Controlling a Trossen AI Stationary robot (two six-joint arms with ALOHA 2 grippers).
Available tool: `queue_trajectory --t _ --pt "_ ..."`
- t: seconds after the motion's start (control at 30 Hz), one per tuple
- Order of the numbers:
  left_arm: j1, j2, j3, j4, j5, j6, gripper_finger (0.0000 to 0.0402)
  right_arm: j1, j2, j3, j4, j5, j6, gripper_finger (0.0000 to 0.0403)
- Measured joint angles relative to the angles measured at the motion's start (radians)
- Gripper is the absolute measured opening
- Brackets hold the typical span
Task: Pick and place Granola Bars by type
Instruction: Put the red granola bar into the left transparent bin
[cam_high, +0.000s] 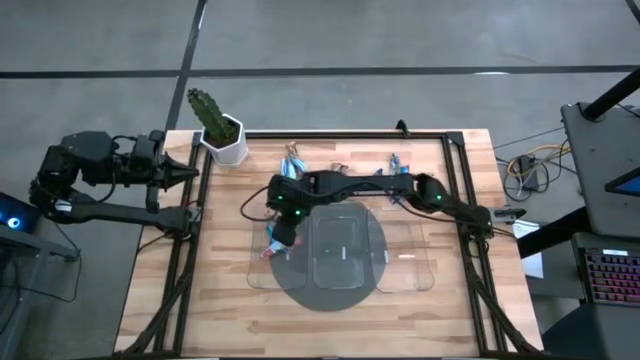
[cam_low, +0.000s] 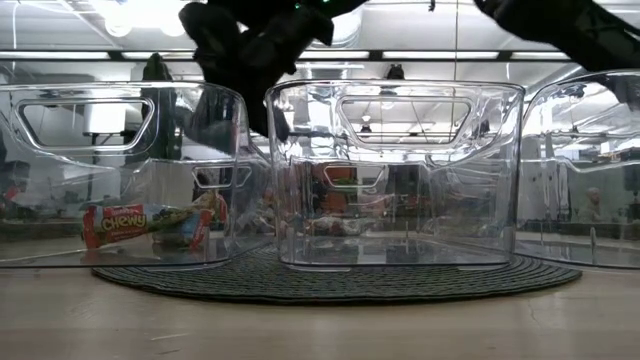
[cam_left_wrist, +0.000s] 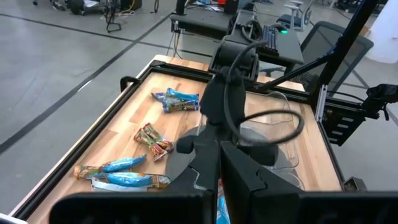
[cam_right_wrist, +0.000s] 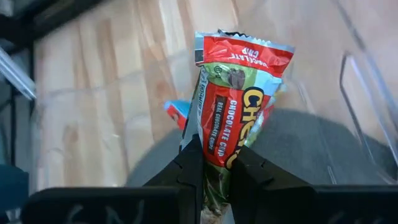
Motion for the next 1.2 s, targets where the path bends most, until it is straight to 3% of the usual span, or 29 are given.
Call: queue_trajectory --t 0.1,0.43,0.77,0.9,1.2 --pt "0.0 0.0 0.0 -0.003 -0.002 -0.007 0.0 0.002 0.043 0.056 -0.037 -0.002 -0.003 0.0043" --pt "0.0 0.0 -0.001 -0.002 -0.003 -0.007 0.0 0.005 0.045 0.048 -0.06 0.02 0.0 0.0048" --pt "0.0 0.0 -0.001 0.003 -0.003 -0.008 0.0 0.006 0.043 0.05 -0.086 0.023 0.015 0.0154" --pt "0.0 0.0 -0.001 0.003 -0.003 -0.008 0.0 0.006 0.033 0.052 -0.078 0.024 0.007 0.0178" --pt "0.0 0.0 -0.001 0.004 -0.003 -0.009 0.0 0.004 -0.018 0.054 -0.082 0.041 -0.049 0.0145"
